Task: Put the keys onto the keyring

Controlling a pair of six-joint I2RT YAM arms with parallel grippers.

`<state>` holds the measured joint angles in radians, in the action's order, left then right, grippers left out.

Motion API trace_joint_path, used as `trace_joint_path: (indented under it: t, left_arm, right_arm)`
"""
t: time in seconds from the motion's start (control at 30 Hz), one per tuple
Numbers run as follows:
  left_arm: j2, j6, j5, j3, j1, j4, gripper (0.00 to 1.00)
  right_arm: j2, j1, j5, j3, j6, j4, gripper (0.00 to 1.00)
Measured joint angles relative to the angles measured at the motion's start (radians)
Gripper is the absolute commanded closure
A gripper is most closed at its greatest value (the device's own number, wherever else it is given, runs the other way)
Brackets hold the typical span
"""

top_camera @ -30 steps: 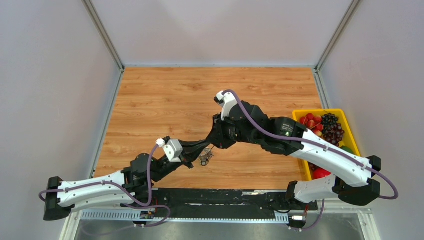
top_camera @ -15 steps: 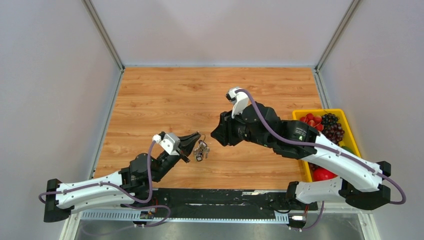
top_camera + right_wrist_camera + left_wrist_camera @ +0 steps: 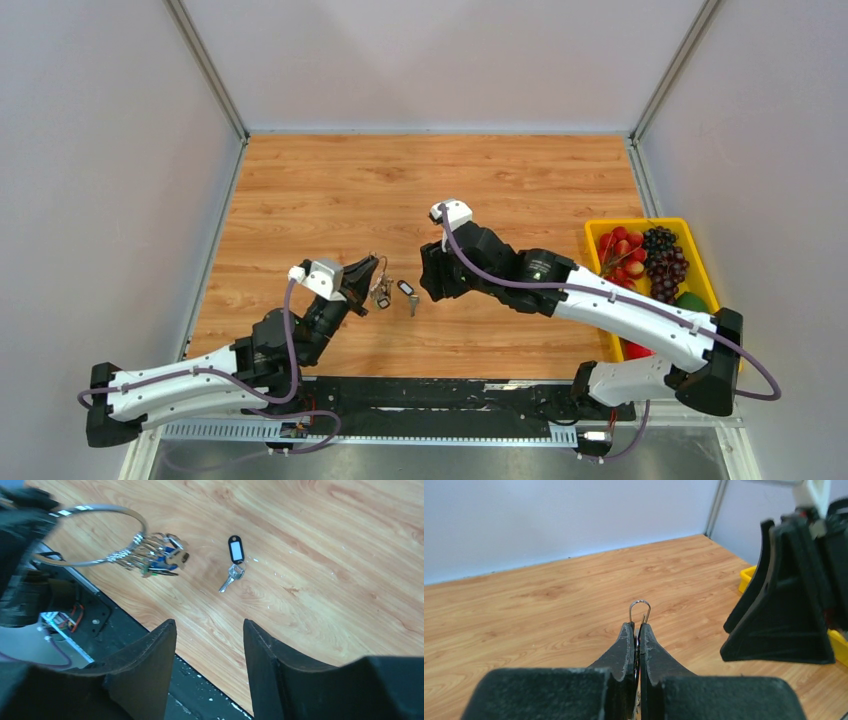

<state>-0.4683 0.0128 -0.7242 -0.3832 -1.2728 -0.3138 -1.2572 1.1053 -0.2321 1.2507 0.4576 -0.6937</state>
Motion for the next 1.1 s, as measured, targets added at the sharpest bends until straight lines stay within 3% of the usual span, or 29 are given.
trace_joint_path:
  t: [0.3,0.6,1.1]
  left_arm:
    - [0.061,0.000,-0.098,0.042,0.000,0.010,1.00]
    - [0.118,0.000,-0.146,0.077,0.000,0.014,1.00]
    - [0.136,0.000,-0.150,0.095,0.000,0.019,1.00]
  right_arm:
    - [-0.102,-0.034,0.052,-0.188,0.007,0.193,0.44]
    - [-0.319,-0.079,0.073,-0.226,0.018,0.341,0.46]
    - [-0.445,-0.187,0.265,-0.334,0.005,0.613,0.54]
